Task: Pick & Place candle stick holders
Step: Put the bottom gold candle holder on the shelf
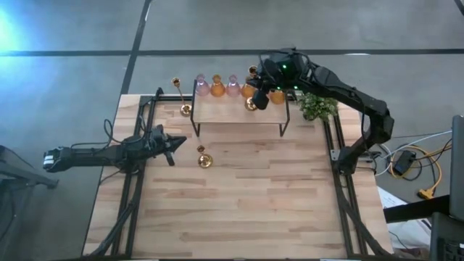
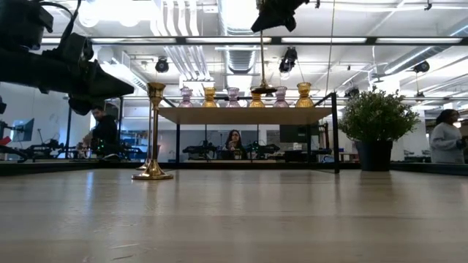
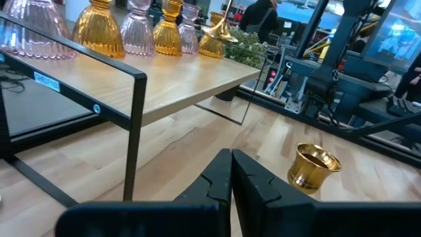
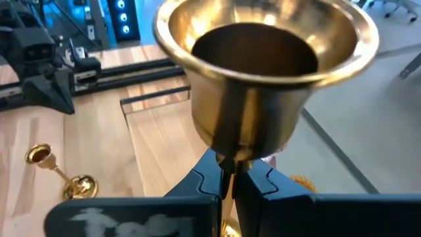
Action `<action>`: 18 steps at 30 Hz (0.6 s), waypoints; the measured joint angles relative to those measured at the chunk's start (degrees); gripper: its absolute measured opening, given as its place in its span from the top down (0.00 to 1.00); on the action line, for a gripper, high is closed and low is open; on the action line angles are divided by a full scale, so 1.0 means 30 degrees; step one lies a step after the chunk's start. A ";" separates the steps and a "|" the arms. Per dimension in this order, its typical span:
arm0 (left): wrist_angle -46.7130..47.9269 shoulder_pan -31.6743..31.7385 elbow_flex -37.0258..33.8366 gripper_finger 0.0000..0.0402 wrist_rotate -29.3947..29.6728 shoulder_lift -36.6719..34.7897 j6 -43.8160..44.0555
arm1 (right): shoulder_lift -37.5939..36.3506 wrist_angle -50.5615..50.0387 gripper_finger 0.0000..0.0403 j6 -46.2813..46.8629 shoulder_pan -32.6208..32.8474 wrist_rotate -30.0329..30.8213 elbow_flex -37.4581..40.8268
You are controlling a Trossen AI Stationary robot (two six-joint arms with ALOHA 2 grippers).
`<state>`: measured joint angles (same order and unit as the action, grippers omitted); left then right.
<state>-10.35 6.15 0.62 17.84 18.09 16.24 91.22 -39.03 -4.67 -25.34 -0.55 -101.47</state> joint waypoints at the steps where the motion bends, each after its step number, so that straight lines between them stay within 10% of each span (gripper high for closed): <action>1: 0.0015 -0.0003 0.0000 0.97 0.0070 0.0000 -0.0012 | -0.0168 0.0401 0.97 0.0005 -0.0027 0.0001 0.0387; 18: 0.0051 -0.0005 0.0000 0.97 0.0102 0.0001 0.0032 | -0.0685 0.2217 0.97 0.1569 -0.0809 -0.0834 0.3053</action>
<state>-10.20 6.14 0.62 18.14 18.09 16.34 89.17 -32.38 0.03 -27.77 -3.05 -92.31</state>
